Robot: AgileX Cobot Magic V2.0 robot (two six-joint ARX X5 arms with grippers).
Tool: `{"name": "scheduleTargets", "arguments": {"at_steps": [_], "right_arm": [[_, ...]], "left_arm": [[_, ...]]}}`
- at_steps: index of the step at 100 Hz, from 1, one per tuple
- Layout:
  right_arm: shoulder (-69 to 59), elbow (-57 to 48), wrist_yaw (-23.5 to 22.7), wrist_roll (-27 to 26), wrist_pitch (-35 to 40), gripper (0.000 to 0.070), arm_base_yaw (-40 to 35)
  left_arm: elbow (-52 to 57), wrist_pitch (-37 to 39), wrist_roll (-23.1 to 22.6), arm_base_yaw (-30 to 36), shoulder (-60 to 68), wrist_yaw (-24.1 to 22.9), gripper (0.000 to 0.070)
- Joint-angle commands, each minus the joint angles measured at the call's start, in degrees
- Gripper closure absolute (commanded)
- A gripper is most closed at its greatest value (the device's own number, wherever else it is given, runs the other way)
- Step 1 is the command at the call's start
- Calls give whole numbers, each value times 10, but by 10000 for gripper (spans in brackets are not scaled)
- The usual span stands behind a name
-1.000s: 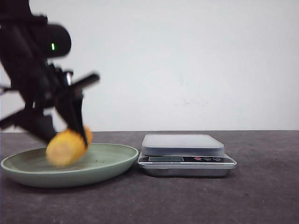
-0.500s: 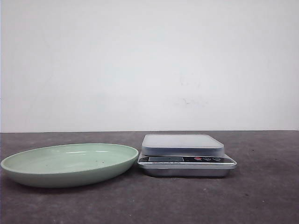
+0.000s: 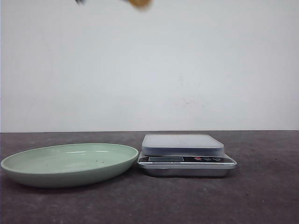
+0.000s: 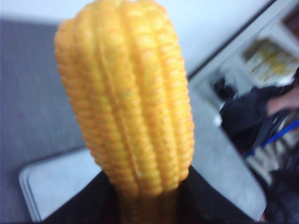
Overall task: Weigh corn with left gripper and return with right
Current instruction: 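Lift the corn with the left gripper and lower it onto the scale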
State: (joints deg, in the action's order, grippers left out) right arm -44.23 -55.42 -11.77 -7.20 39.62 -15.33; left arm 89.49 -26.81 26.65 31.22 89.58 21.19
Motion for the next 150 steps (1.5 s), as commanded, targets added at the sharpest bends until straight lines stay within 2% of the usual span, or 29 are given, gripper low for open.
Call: {"name": "scheduleTargets", "arguments": {"at_steps": [1,19,39,60,68,81,90,107,125,150], "right_arm": [[-2,-5,7,8,-6,0,-2],[-2,-5,18,6,-6,0,-2],[0,-5,17,1,-1,0,-2],[2,-5,17,0,3,0,-2],[2,-5,17,0,2,0,-2],[2,-5,18,-1,-1,0,-2],[2,-5,18,-1,-2,0,-2],[1,-5,29,-1,-4,0,-2],[1,-5,30,-1,-4,0,-2],[1,-5,42,1,-4,0,-2]], "left_arm": [[7,9,10,10,35,2,693],[8,6,18,26,136,3,693],[8,-7,73,38,219,16,693],[7,-18,73,49,261,16,684],[8,-30,73,51,269,15,643],[8,-38,73,51,278,8,465],[8,-37,73,51,278,2,403],[8,-36,73,51,278,3,183],[9,-36,73,50,278,3,0],[48,-67,68,40,276,3,0]]}}
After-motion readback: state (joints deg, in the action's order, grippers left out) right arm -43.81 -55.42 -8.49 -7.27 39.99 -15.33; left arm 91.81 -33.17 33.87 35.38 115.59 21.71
